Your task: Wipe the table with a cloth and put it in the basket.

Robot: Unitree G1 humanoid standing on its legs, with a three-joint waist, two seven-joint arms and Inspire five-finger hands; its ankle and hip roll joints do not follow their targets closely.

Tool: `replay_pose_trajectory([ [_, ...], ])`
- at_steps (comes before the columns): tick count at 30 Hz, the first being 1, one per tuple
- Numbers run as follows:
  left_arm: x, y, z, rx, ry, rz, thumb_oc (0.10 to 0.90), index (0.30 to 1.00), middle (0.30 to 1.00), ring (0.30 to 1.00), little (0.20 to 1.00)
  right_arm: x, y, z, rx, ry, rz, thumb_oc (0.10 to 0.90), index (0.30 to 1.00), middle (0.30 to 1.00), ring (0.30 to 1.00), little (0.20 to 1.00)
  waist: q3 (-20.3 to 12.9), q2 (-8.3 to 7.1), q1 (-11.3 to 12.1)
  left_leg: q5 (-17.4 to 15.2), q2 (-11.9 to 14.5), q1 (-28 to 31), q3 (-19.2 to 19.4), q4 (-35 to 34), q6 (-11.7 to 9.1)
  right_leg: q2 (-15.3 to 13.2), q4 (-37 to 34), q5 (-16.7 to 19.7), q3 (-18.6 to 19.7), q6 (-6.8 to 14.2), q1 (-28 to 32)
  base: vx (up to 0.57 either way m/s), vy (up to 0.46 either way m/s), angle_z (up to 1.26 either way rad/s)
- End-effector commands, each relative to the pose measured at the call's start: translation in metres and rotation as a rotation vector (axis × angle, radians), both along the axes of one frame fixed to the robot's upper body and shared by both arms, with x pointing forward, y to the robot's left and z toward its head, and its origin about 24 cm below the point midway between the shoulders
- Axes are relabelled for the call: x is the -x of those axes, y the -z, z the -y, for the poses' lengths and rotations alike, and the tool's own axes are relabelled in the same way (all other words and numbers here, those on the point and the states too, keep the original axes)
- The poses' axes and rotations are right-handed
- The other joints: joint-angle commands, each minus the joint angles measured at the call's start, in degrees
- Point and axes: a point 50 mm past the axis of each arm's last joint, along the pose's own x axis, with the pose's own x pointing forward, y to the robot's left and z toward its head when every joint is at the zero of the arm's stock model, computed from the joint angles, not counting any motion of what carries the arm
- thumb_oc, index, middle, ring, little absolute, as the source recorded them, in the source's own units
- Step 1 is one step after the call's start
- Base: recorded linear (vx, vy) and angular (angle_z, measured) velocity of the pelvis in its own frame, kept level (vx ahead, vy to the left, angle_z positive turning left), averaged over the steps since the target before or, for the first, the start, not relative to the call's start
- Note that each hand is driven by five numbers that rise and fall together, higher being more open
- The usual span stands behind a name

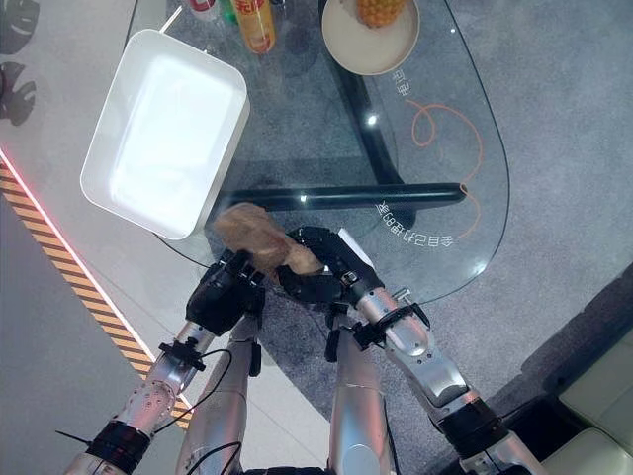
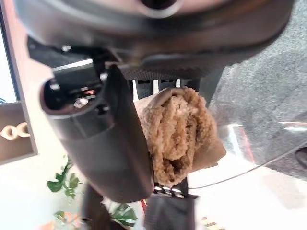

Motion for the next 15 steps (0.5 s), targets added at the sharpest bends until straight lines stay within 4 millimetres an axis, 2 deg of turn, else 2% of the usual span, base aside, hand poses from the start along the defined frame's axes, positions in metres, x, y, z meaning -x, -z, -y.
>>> replay_pose_trajectory([
  [1, 0.004, -0.035, 0.001, 0.091, 0.008, 0.192, 0.8, 0.9, 0.9, 0.9, 0.9, 0.023, -0.055, -0.027, -0.101, -0.165, 0.278, 0.1, 0.3, 0.3, 0.3, 0.2, -1.6, -1.03, 0.2, -4.2, -2.1, -1.9, 8.4, 6.4, 2.7, 6.3, -4.3, 2.3, -0.6, -0.6, 2.5, 0.0, 0.0, 0.0],
  [6, 0.004, -0.045, 0.004, 0.128, 0.026, 0.247, 0.8, 0.9, 0.9, 0.9, 0.9, 0.021, -0.052, -0.028, -0.059, -0.14, 0.266, 0.1, 0.3, 0.3, 0.3, 0.2, -1.6, -1.0, 0.2, -4.3, -2.3, -2.2, 8.4, 6.5, 2.8, 6.2, -3.9, 2.2, -0.4, -0.7, 2.1, 0.0, 0.0, 0.0],
  [11, 0.01, -0.066, 0.016, 0.12, 0.108, 0.368, 0.8, 0.9, 0.9, 0.9, 0.9, 0.02, -0.049, -0.026, -0.006, -0.1, 0.267, 0.1, 0.3, 0.3, 0.3, 0.2, -1.6, -0.74, 0.1, -4.1, -2.5, -2.4, 8.5, 6.2, 2.9, 6.2, -4.3, 2.5, -0.2, -0.7, 1.8, 0.0, 0.0, 0.0],
  [15, 0.011, -0.076, 0.022, 0.126, 0.13, 0.381, 0.8, 0.9, 0.9, 0.9, 0.9, 0.021, -0.051, -0.029, -0.009, -0.103, 0.273, 0.1, 0.3, 0.3, 0.3, 0.2, -1.6, -0.68, 0.1, -4.2, -2.7, -2.4, 8.4, 6.1, 3.1, 6.2, -4.4, 2.7, 0.0, -0.6, 1.6, 0.0, 0.0, 0.0],
])
